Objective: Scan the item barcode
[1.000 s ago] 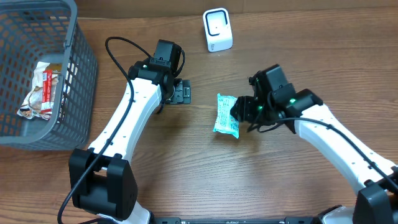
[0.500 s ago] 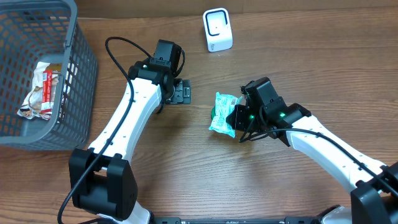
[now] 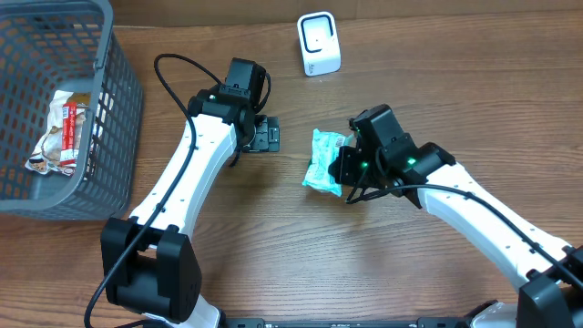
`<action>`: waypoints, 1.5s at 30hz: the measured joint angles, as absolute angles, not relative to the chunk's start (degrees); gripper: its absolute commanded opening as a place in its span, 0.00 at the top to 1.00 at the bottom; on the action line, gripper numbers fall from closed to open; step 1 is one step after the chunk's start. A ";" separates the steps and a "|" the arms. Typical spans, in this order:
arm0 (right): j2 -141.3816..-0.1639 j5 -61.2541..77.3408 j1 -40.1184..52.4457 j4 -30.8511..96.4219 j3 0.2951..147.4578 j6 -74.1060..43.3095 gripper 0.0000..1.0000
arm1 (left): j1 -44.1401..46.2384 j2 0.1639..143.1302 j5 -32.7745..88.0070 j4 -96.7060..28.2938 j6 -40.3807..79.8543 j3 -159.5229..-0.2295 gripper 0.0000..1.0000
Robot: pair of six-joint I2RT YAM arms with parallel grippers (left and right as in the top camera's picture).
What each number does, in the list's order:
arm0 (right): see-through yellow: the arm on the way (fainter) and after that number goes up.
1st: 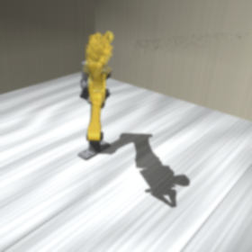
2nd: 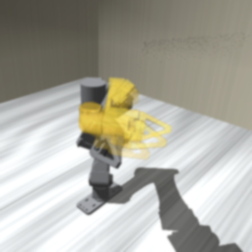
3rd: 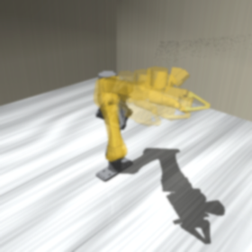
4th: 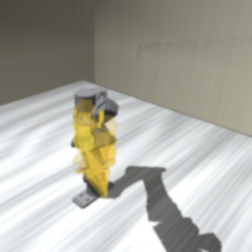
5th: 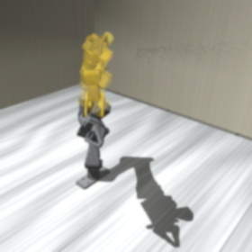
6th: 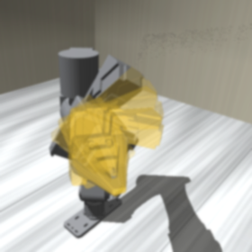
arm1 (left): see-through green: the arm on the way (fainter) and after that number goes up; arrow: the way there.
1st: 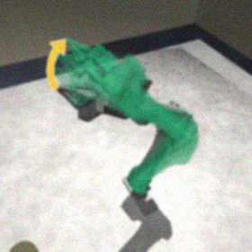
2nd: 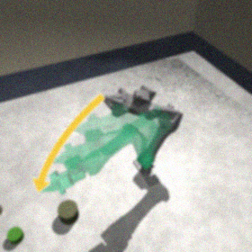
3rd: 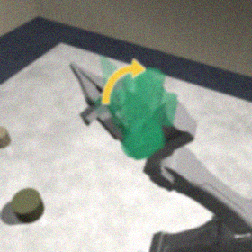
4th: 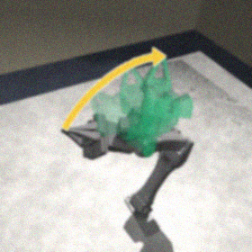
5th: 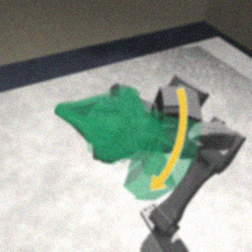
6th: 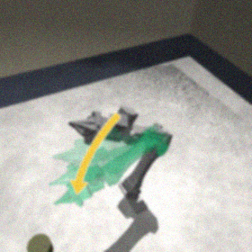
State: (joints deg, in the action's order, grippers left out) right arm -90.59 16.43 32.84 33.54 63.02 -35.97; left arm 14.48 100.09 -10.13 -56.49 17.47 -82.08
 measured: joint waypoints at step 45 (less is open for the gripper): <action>-99.29 -3.86 50.63 36.03 75.57 -28.25 0.34 | 14.11 100.09 -10.13 -56.29 17.47 -82.08 0.00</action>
